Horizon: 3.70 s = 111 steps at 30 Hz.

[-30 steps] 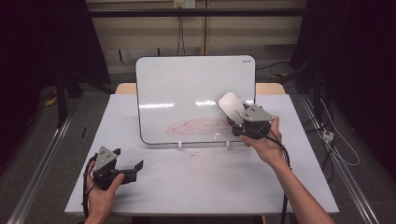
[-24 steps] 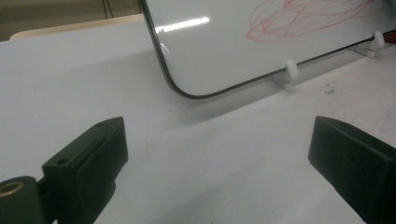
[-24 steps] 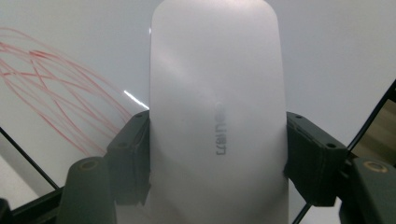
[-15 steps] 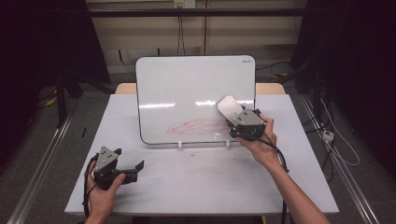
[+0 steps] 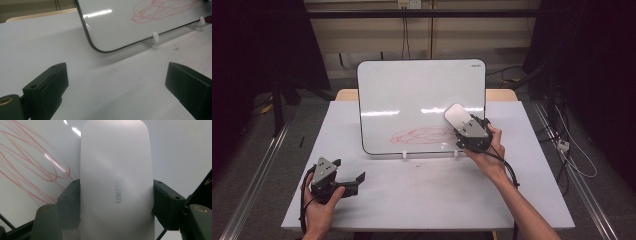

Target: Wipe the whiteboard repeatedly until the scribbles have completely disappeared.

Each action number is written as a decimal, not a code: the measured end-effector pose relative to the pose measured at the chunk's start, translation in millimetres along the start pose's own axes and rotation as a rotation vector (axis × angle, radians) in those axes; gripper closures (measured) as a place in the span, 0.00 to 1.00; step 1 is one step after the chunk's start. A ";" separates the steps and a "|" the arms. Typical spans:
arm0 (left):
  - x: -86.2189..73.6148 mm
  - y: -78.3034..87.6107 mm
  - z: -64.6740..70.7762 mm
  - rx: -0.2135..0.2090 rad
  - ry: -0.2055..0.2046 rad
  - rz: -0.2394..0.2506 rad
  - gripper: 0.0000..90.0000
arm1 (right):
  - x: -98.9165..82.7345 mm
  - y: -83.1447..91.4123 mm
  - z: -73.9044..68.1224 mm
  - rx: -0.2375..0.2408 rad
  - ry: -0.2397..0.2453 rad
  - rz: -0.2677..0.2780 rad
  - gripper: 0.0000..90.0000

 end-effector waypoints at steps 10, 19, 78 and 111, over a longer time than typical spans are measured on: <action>1.5 -0.3 1.9 0.004 -0.012 0.002 0.05 | -0.5 1.0 -16.9 -0.018 -0.010 0.005 0.35; 2.1 -2.8 3.6 -0.011 -0.021 0.000 0.05 | 4.9 0.9 -38.6 0.008 0.033 0.014 0.35; 3.4 -1.8 1.2 -0.005 -0.021 0.007 0.05 | 16.7 -4.5 -40.9 -0.035 -0.014 -0.028 0.35; 4.9 -1.6 0.6 -0.013 -0.027 0.010 0.05 | 43.6 -11.0 -83.3 0.025 0.113 -0.005 0.35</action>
Point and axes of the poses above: each handheld gripper's, and its own axes: y roughly backward along the jaws, x roughly out of its top, z roughly to its right, the point moved 5 cm from there along -y, roughly forward along the jaws, and after that the axes turned 9 degrees about y, right-handed, at the moved point
